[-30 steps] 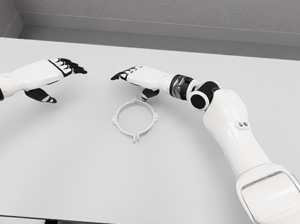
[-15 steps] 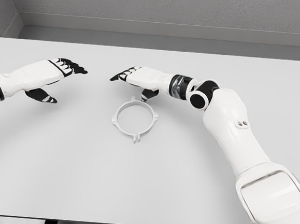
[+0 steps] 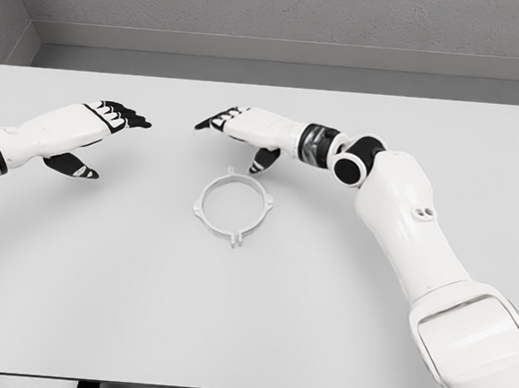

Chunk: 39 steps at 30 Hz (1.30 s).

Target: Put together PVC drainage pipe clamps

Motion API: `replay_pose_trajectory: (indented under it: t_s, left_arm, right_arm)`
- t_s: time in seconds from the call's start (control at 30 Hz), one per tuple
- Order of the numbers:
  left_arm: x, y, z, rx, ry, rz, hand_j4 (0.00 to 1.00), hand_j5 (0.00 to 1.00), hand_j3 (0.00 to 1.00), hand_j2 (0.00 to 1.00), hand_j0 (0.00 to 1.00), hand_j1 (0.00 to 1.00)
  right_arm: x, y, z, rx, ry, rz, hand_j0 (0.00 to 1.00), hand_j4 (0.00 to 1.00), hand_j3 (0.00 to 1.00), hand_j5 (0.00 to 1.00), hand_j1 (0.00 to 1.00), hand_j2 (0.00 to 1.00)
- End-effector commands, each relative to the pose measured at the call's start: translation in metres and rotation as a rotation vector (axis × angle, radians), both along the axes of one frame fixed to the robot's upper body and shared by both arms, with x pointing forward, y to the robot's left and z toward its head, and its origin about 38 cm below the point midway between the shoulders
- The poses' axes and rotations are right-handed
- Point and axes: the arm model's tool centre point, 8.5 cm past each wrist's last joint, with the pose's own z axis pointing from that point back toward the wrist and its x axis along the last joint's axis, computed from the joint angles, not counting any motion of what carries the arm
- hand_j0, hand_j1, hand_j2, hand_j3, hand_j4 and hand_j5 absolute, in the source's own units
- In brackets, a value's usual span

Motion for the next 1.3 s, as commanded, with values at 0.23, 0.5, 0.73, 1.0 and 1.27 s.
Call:
replay_pose_trajectory:
  t_s: [0.23,0.5,0.73,1.0,1.27]
  left_arm:
    - [0.000,0.000,0.000,-0.007,0.001,0.001,1.00,1.00,1.00,1.00,1.00,1.00]
    - [-0.002,-0.007,-0.002,-0.015,0.004,-0.014,1.00,1.00,1.00,1.00,1.00,1.00]
    - [-0.004,-0.043,-0.009,-0.066,0.004,-0.081,1.00,1.00,1.00,1.00,1.00,1.00]
    - [-0.004,-0.082,-0.019,-0.123,0.012,-0.143,1.00,1.00,1.00,1.00,1.00,1.00]
    - [-0.001,-0.067,-0.014,-0.105,0.008,-0.118,1.00,1.00,1.00,1.00,1.00,1.00]
  right_arm:
    - [-0.015,-0.090,0.070,0.266,-0.244,-0.172,1.00,1.00,1.00,1.00,1.00,1.00]
    - [-0.100,-0.145,0.046,0.225,-0.253,-0.132,1.00,1.00,1.00,1.00,1.00,1.00]
    - [-0.122,-0.152,0.033,0.268,-0.206,-0.118,1.00,1.00,1.00,1.00,1.00,1.00]
    - [-0.134,-0.112,0.005,0.232,-0.120,-0.007,1.00,1.00,1.00,1.00,1.00,1.00]
    - [-0.145,-0.089,-0.004,0.228,-0.090,0.062,1.00,1.00,1.00,1.00,1.00,1.00]
